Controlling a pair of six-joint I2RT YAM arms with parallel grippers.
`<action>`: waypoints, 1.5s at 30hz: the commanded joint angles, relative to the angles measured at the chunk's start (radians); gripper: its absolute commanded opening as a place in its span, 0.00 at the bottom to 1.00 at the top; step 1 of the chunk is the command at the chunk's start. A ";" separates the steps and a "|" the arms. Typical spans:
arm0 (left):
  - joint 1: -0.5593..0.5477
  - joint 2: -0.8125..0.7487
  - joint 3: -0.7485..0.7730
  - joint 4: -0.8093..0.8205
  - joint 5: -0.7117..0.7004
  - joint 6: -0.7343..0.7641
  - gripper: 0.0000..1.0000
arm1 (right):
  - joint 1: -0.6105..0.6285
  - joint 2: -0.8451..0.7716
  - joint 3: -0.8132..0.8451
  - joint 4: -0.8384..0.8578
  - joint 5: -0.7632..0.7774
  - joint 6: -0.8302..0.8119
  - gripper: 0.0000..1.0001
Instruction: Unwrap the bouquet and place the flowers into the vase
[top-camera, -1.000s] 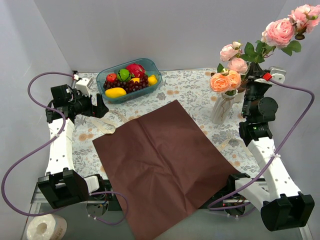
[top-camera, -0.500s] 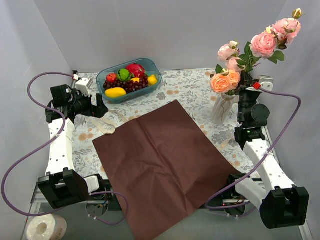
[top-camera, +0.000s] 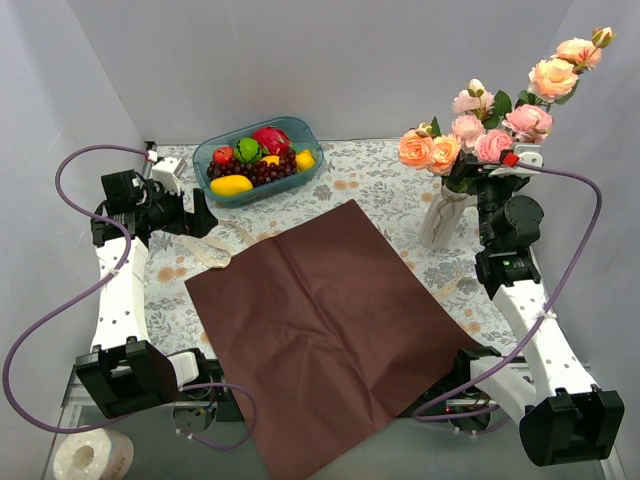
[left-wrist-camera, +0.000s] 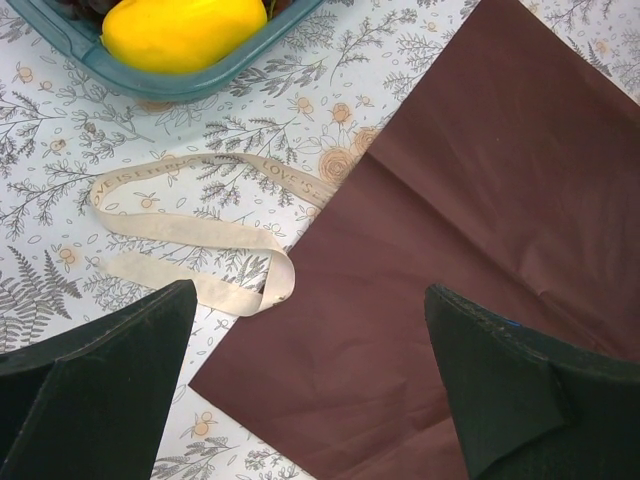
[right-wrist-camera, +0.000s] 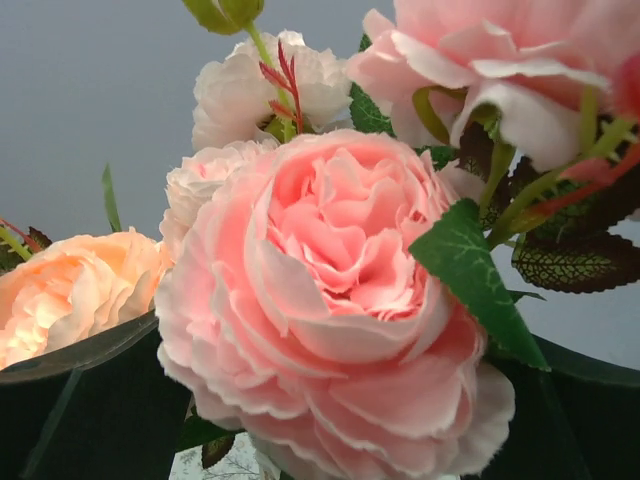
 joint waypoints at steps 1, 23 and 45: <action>0.003 -0.041 0.040 -0.019 0.027 -0.002 0.98 | -0.004 0.001 0.150 -0.165 0.006 0.007 0.95; 0.005 -0.113 0.132 -0.193 0.085 0.012 0.98 | -0.006 -0.140 0.308 -1.171 -0.096 0.210 0.98; 0.003 -0.254 -0.041 -0.191 0.038 -0.056 0.98 | 0.021 -0.436 0.078 -1.144 -0.462 0.208 0.98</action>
